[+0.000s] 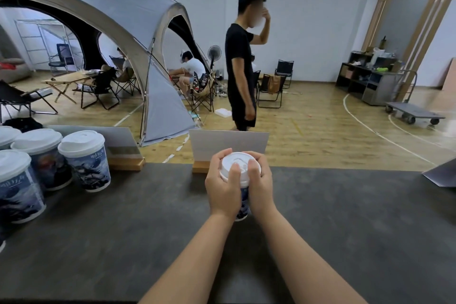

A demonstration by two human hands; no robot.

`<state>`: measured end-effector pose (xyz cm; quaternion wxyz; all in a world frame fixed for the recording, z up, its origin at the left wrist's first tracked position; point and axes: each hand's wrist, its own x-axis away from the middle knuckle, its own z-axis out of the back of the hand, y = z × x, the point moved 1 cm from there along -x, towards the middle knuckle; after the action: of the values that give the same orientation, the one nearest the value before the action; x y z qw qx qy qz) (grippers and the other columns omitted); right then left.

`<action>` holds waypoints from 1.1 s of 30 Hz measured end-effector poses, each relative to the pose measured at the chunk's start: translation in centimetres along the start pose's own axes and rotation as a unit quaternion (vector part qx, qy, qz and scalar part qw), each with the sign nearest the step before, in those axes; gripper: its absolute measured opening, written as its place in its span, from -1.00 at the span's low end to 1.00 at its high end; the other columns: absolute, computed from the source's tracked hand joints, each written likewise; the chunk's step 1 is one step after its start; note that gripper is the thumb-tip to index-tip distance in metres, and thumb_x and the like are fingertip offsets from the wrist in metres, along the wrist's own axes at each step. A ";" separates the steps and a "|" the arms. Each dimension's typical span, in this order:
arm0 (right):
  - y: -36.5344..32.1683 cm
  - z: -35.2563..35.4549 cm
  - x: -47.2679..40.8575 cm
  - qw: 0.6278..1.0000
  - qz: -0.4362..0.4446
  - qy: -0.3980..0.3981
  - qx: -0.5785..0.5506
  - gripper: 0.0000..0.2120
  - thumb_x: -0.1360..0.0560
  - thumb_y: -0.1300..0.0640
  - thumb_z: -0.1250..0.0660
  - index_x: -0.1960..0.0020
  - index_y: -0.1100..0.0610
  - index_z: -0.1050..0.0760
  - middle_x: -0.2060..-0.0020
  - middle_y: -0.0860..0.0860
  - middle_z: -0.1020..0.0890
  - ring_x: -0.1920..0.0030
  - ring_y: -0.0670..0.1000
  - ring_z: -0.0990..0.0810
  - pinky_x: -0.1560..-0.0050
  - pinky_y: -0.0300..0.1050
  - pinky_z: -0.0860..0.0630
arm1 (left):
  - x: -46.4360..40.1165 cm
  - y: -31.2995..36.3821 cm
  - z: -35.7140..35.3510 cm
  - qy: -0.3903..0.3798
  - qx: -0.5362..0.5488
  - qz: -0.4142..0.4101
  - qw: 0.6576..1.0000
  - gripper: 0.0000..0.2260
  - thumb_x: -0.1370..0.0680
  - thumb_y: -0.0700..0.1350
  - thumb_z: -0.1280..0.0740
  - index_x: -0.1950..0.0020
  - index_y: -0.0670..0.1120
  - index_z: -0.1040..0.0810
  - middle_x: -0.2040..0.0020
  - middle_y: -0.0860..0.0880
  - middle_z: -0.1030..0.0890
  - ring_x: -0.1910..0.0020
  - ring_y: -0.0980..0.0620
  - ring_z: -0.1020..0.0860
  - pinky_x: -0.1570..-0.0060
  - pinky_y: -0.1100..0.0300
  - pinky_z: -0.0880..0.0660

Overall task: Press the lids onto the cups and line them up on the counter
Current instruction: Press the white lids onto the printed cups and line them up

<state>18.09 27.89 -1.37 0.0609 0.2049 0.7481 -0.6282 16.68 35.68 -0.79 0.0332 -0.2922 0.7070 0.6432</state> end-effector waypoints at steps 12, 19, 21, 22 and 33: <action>0.8 -0.5 -0.5 0.998 0.014 0.034 -0.049 -0.62 -0.36 -0.09 -0.25 -0.02 0.18 -0.51 0.09 0.14 -0.62 0.11 0.07 -0.63 0.23 -0.08 -0.58 | -0.5 -1.2 -0.9 0.035 0.062 -0.004 0.997 -0.57 -0.34 0.10 -0.27 -0.12 -0.09 -0.58 0.03 0.05 -0.63 0.10 0.15 -0.61 0.21 0.26 -0.56; 0.2 -0.2 -0.4 0.999 -0.023 0.002 -0.028 -0.69 -0.37 -0.08 -0.26 -0.01 0.09 -0.49 0.05 0.12 -0.62 0.10 0.02 -0.62 0.20 -0.11 -0.57 | -0.9 -1.1 -0.5 0.003 0.047 0.004 0.999 -0.62 -0.34 0.08 -0.27 -0.08 -0.03 -0.58 0.04 0.00 -0.64 0.06 0.02 -0.62 0.10 -0.01 -0.62; -0.2 0.3 -0.3 0.999 -0.038 -0.019 -0.031 -0.75 -0.48 -0.02 -0.21 -0.04 0.13 -0.47 0.05 0.11 -0.61 0.13 -0.05 -0.63 0.21 -0.18 -0.57 | -1.1 -1.2 -0.2 -0.019 0.038 0.017 0.999 -0.65 -0.35 0.08 -0.26 -0.07 0.01 -0.59 0.02 -0.03 -0.65 0.03 -0.05 -0.62 0.04 -0.14 -0.61; -0.4 0.6 -0.3 0.998 -0.044 -0.025 -0.039 -0.77 -0.57 0.03 -0.16 -0.05 0.16 -0.46 0.06 0.11 -0.60 0.15 -0.09 -0.63 0.22 -0.21 -0.56 | -1.2 -1.3 0.0 -0.029 0.033 0.024 0.999 -0.68 -0.37 0.08 -0.25 -0.06 0.04 -0.61 0.01 -0.02 -0.66 0.00 -0.07 -0.63 0.00 -0.18 -0.59; 0.3 -0.1 0.5 0.997 -0.003 0.036 -0.066 -0.73 -0.41 -0.08 -0.16 0.00 0.04 -0.44 0.09 0.11 -0.57 0.08 0.07 -0.58 0.16 -0.04 -0.53 | -1.5 -1.5 0.0 -0.049 0.115 0.054 0.991 -0.65 -0.55 -0.10 -0.06 -0.02 -0.12 -0.64 0.07 -0.04 -0.71 0.04 0.01 -0.65 0.06 0.12 -0.58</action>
<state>17.74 28.15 -1.85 0.0454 0.2212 0.7901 -0.5699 18.60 36.26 -1.45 0.0667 -0.2162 0.7887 0.5717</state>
